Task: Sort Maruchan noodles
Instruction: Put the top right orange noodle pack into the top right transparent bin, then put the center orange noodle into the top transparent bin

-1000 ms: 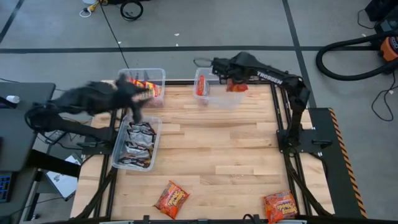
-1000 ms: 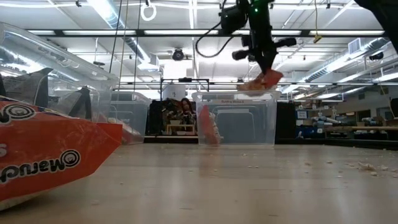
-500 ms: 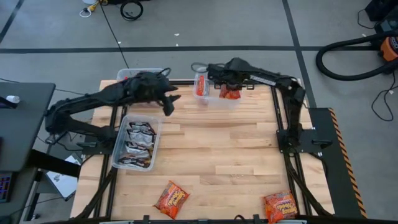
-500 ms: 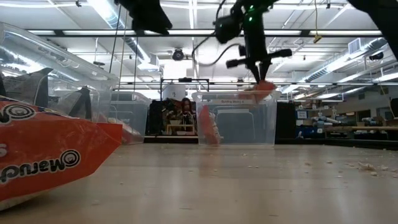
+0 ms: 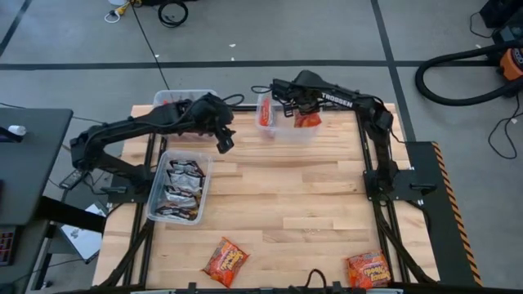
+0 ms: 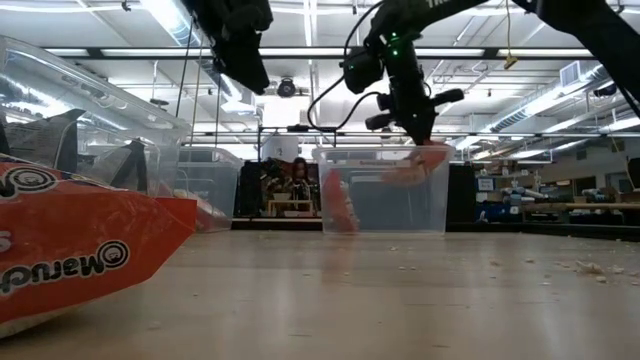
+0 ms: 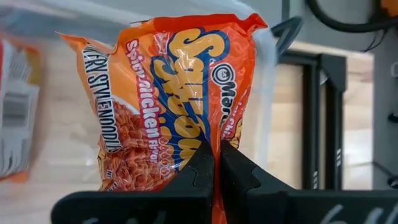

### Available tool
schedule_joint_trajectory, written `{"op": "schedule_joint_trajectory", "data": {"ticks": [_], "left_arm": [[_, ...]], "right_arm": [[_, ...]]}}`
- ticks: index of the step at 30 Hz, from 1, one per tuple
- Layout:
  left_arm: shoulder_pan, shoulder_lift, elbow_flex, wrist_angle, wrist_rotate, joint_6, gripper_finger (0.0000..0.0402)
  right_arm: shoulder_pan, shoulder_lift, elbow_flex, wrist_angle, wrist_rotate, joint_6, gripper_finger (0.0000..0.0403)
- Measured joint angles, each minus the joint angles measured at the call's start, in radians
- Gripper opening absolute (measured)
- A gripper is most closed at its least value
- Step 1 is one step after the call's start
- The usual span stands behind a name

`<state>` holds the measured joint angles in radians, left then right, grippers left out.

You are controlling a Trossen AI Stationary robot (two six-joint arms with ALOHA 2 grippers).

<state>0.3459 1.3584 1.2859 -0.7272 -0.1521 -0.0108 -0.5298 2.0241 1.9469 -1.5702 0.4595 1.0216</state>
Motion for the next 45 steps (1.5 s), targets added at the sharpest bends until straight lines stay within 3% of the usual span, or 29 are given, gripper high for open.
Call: {"op": "schedule_joint_trajectory", "data": {"ticks": [9,20,25,33,39,45], "left_arm": [[0.003,-0.074,-0.001,-0.145,-0.008,-0.004,0.0188],[0.052,-0.12,-0.001,-0.139,-0.011,0.05,0.0188],[0.103,-0.136,-0.001,-0.11,-0.009,0.051,0.0188],[0.163,-0.217,-0.001,-0.07,0.089,0.051,0.0188],[0.175,-0.229,-0.001,-0.071,0.09,0.051,0.0188],[0.171,-0.229,-0.001,-0.069,0.092,0.05,0.0188]], "right_arm": [[-0.056,-0.001,-0.081,0.013,0.052,-0.032,0.0013],[-0.045,0.002,-0.133,0.238,0.025,-0.083,0.002],[-0.027,0.004,-0.176,0.345,-0.061,-0.109,0.0019],[0.004,0.003,-0.185,0.431,-0.142,-0.151,0.0041],[0.005,0.001,-0.185,0.544,-0.381,-0.274,0.0072],[0.03,0.001,-0.185,0.615,-0.401,-0.287,0.0009]]}}
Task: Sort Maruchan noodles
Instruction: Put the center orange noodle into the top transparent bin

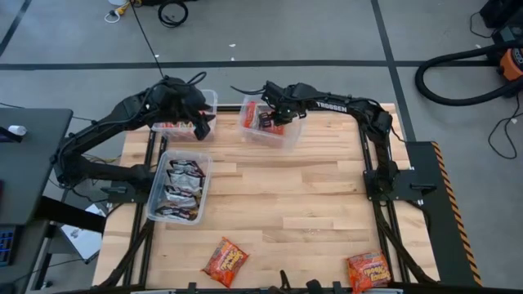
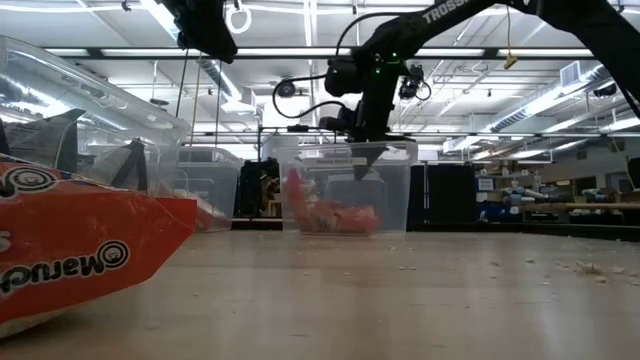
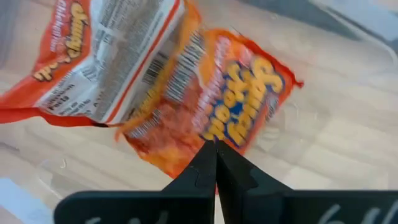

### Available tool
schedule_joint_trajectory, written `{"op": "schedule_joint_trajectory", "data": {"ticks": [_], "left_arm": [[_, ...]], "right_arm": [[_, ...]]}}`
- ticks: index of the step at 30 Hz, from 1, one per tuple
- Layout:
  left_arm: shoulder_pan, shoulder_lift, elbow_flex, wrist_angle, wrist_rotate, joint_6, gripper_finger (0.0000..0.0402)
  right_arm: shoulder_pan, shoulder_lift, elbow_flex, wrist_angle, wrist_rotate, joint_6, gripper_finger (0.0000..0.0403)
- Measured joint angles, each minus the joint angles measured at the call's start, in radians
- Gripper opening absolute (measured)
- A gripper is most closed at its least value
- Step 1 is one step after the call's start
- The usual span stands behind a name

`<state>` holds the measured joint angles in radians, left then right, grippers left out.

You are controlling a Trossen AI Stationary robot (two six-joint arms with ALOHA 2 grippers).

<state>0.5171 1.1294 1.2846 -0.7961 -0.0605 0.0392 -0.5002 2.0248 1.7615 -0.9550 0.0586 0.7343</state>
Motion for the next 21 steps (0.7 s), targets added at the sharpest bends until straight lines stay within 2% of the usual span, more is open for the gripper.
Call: {"op": "schedule_joint_trajectory", "data": {"ticks": [5,8,10,16,19,21], "left_arm": [[0.002,0.0,0.0,-0.001,0.002,-0.001,0.0188],[0.005,0.014,0.0,-0.042,0.042,-0.002,0.0188],[0.01,0.04,0.0,-0.052,0.05,-0.002,0.0188],[0.025,0.079,0.0,-0.033,0.047,-0.001,0.0188],[0.026,0.075,0.0,-0.033,0.047,-0.001,0.0188],[0.025,0.073,0.0,-0.03,0.047,-0.001,0.0188]], "right_arm": [[0.024,0.0,0.0,-0.02,0.054,0.001,0.0005],[0.028,-0.001,-0.001,-0.09,0.075,0.079,0.0012],[0.023,-0.002,-0.022,-0.072,0.074,0.13,0.0024],[0.004,-0.016,-0.118,0.034,0.053,0.298,0.0096],[0.004,-0.011,-0.136,-0.02,0.056,0.295,0.014],[0.005,0.0,-0.129,-0.054,0.068,0.235,0.0165]]}}
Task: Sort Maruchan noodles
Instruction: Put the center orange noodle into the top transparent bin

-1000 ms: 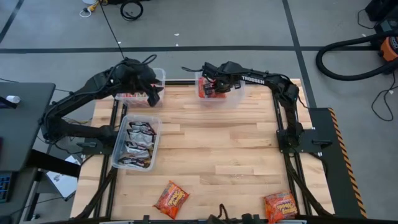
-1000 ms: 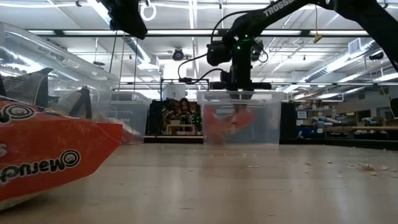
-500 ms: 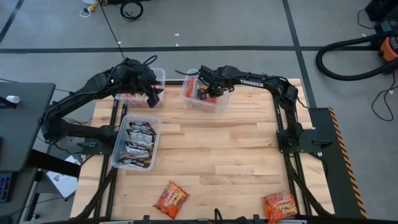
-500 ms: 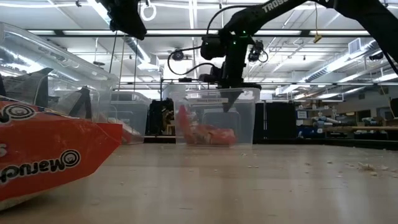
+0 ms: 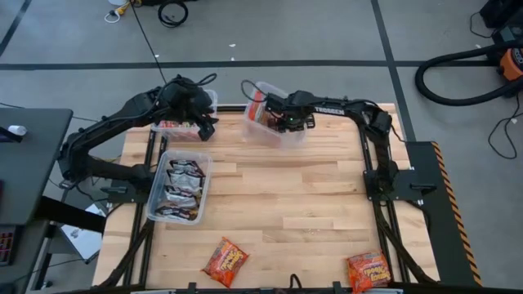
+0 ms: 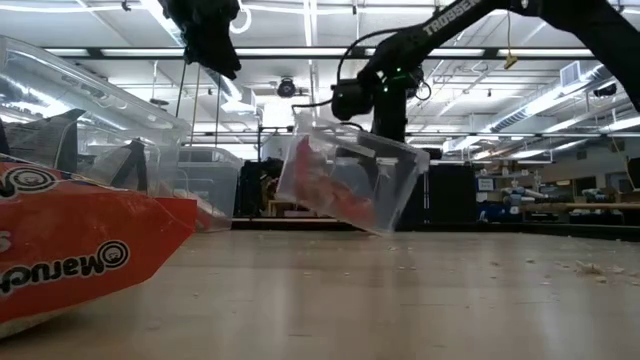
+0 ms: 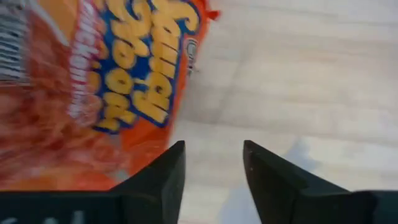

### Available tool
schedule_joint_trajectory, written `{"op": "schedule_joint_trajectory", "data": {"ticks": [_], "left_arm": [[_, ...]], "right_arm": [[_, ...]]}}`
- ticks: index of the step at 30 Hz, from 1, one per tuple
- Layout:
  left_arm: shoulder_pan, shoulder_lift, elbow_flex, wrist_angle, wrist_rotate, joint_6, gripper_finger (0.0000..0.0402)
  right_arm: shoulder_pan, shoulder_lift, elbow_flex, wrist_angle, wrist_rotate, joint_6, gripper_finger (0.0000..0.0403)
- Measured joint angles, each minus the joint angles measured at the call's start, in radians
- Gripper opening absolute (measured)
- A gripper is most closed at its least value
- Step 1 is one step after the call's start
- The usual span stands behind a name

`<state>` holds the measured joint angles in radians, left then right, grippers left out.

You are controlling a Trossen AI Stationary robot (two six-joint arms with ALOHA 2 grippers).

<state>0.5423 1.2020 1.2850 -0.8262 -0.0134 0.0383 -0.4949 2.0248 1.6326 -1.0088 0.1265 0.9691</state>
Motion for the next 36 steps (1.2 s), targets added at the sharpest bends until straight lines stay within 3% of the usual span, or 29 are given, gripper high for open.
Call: {"op": "schedule_joint_trajectory", "data": {"ticks": [8,12,16,21,28,36], "left_arm": [[0.0,-0.006,0.0,-0.002,0.0,0.026,0.0188],[0.0,-0.006,0.0,-0.012,0.0,0.022,0.0188],[0.0,-0.006,0.0,-0.025,0.0,-0.007,0.0188],[0.0,-0.009,0.0,-0.024,0.004,-0.034,0.0188],[0.0,-0.037,0.0,-0.001,0.015,-0.074,0.0188],[0.006,-0.053,0.001,0.008,0.012,-0.076,0.0188]], "right_arm": [[0.041,-0.016,0.165,-0.285,0.217,-0.347,0.0181],[0.048,-0.024,0.226,-0.261,0.125,-0.352,0.0181],[0.041,-0.007,0.226,-0.096,0.033,-0.267,0.0181],[0.036,0.033,0.226,0.079,0.032,-0.206,0.0181],[0.043,0.101,0.225,-0.127,0.016,-0.247,0.0182],[0.048,0.175,0.226,-0.161,-0.035,-0.313,0.0217]]}}
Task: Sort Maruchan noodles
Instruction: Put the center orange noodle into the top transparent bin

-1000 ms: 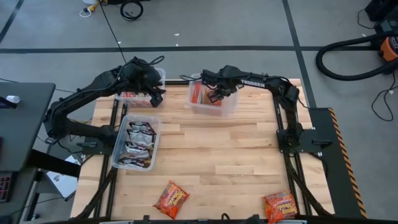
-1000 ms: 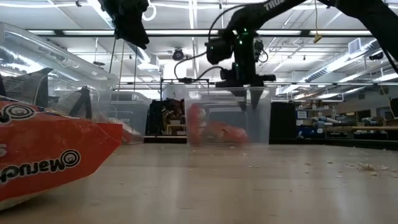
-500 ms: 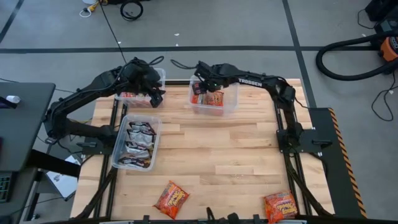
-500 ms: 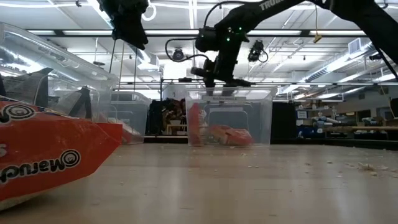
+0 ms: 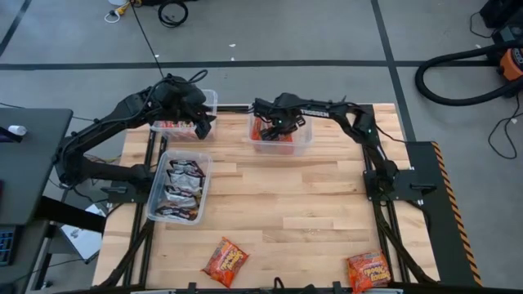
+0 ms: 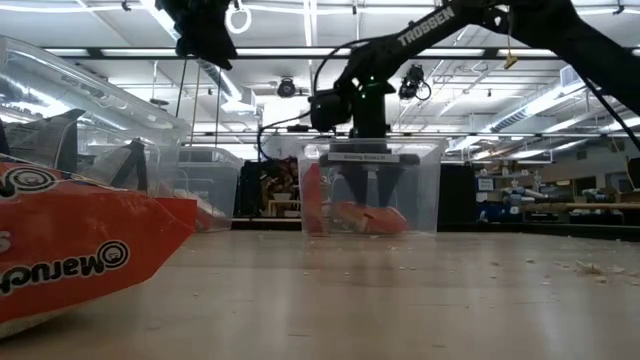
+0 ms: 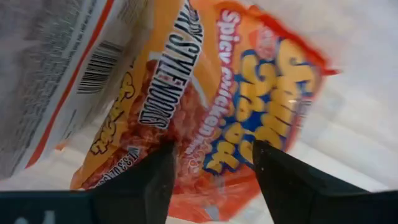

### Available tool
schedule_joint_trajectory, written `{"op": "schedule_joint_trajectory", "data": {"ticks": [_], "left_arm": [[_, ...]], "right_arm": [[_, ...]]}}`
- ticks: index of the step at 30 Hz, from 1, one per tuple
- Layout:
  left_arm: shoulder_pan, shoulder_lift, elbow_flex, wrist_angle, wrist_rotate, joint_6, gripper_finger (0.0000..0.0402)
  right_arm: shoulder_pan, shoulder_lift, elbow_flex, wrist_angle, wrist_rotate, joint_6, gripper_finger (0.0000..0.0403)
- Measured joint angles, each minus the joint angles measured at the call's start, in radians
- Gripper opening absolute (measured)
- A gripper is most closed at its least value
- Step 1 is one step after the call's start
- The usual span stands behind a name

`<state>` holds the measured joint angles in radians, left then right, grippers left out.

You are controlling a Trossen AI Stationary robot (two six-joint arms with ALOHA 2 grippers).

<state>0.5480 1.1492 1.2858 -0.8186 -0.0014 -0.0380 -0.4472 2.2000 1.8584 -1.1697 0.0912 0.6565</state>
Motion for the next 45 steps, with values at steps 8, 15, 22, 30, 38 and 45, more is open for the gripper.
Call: {"op": "schedule_joint_trajectory", "data": {"ticks": [8,15,22,30,38,45], "left_arm": [[0.005,0.0,0.0,-0.026,-0.001,0.0,0.0188],[0.005,-0.023,0.0,-0.03,-0.002,0.015,0.0188],[0.005,-0.059,0.0,-0.009,-0.002,0.026,0.0188],[0.029,-0.097,0.0,0.012,0.06,-0.008,0.0188],[0.058,-0.201,0.0,0.072,0.086,-0.029,0.0188],[0.058,-0.293,0.0,0.105,0.25,-0.031,0.0188]], "right_arm": [[-0.007,0.022,0.002,0.053,-0.057,-0.007,0.0273],[-0.013,0.027,-0.023,0.129,-0.06,0.028,0.0191],[-0.003,0.019,-0.03,0.123,0.001,-0.017,0.0026],[0.039,-0.14,-0.035,0.008,0.273,-0.142,0.0008],[0.175,-0.392,-0.034,0.019,0.471,-0.278,0.0007],[0.423,-0.513,-0.032,0.053,0.245,-0.321,0.0007]]}}
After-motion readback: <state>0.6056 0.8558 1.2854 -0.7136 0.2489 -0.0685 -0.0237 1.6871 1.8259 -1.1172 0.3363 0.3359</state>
